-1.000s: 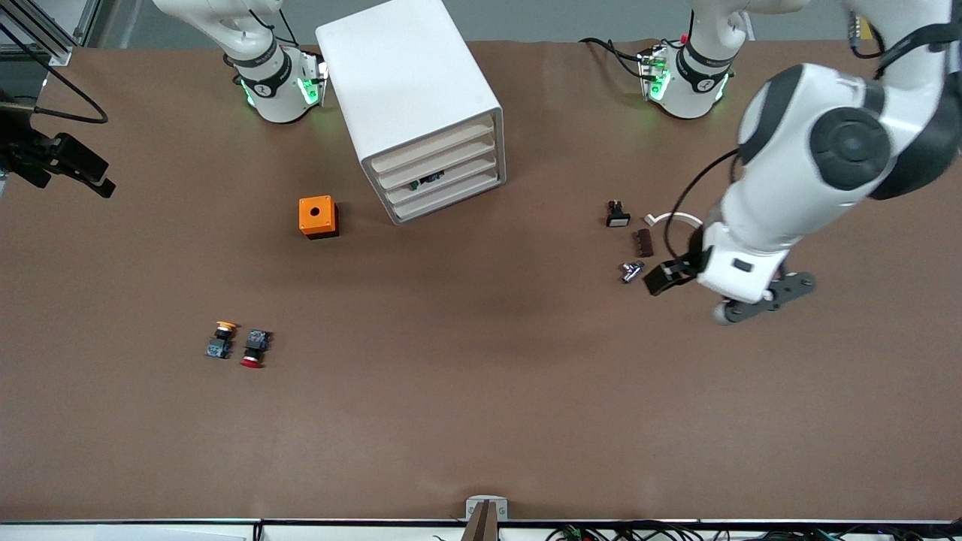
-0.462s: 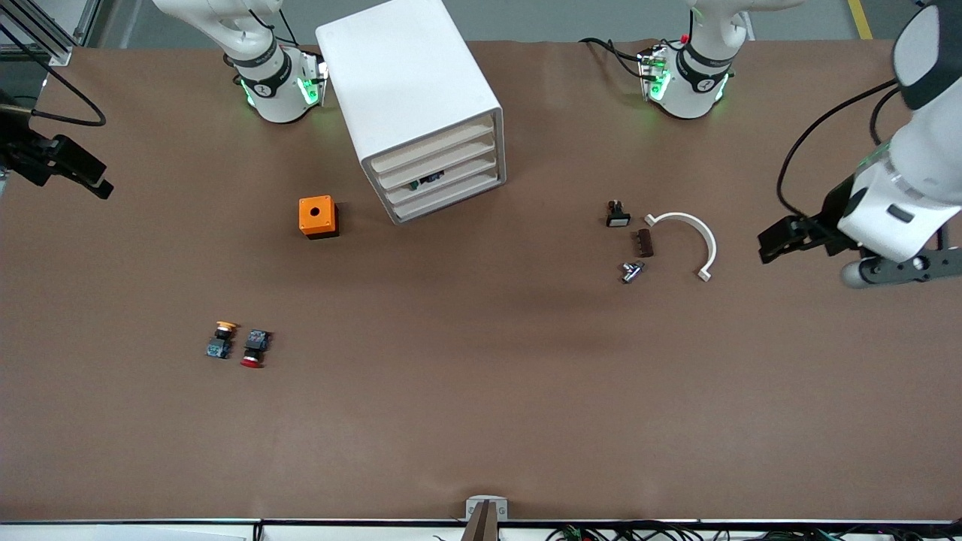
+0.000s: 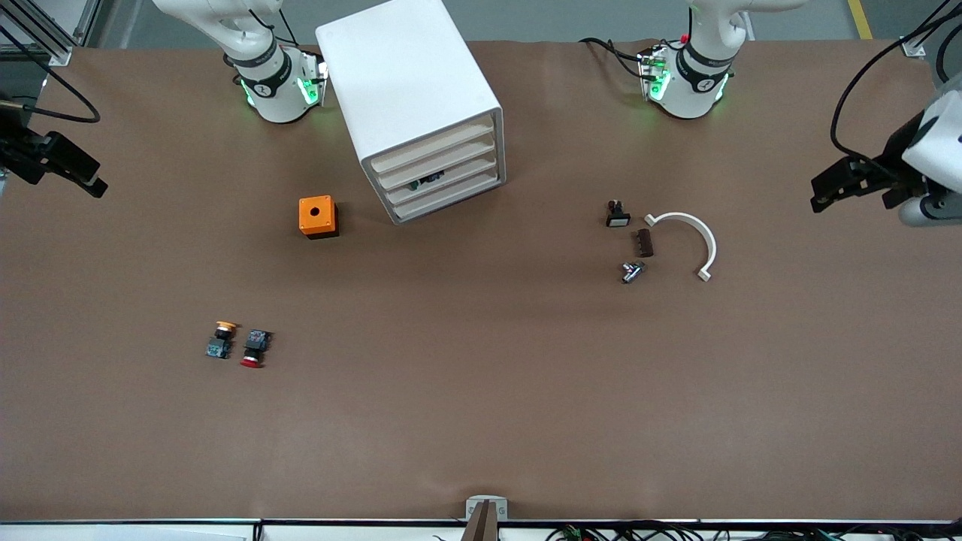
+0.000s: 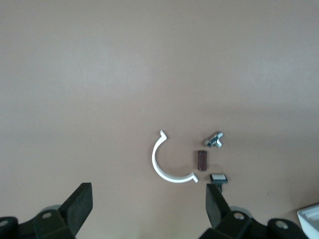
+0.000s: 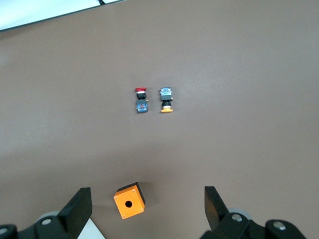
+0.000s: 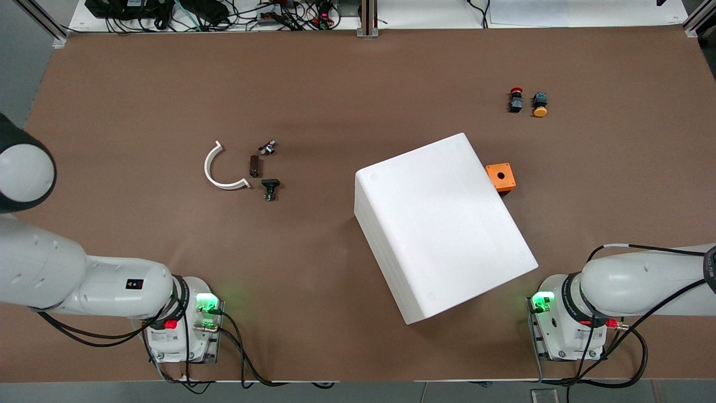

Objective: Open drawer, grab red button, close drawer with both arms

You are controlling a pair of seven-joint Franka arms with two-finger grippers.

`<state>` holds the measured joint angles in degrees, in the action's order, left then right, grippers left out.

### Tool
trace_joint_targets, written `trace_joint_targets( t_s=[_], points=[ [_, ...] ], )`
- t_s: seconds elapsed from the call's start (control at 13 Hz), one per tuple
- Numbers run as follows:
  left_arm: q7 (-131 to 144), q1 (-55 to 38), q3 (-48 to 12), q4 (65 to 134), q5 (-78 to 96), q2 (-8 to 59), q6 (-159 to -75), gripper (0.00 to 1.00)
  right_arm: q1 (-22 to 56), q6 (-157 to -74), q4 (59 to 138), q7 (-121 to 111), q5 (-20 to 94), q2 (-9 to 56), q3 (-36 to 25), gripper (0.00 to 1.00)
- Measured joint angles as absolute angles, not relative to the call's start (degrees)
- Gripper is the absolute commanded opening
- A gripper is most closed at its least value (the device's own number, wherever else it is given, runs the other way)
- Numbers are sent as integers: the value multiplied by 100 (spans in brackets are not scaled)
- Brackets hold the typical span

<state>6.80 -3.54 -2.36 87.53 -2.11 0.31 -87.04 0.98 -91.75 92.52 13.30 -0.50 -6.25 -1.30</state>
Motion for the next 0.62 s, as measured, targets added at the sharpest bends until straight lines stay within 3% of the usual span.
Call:
trace_joint_targets(
  t_s=[0.62],
  points=[
    [679,-341,-158,9358,-211,-532,-8710,100,98,-9112,9247,1334,-50,-628,-138,100]
  ],
)
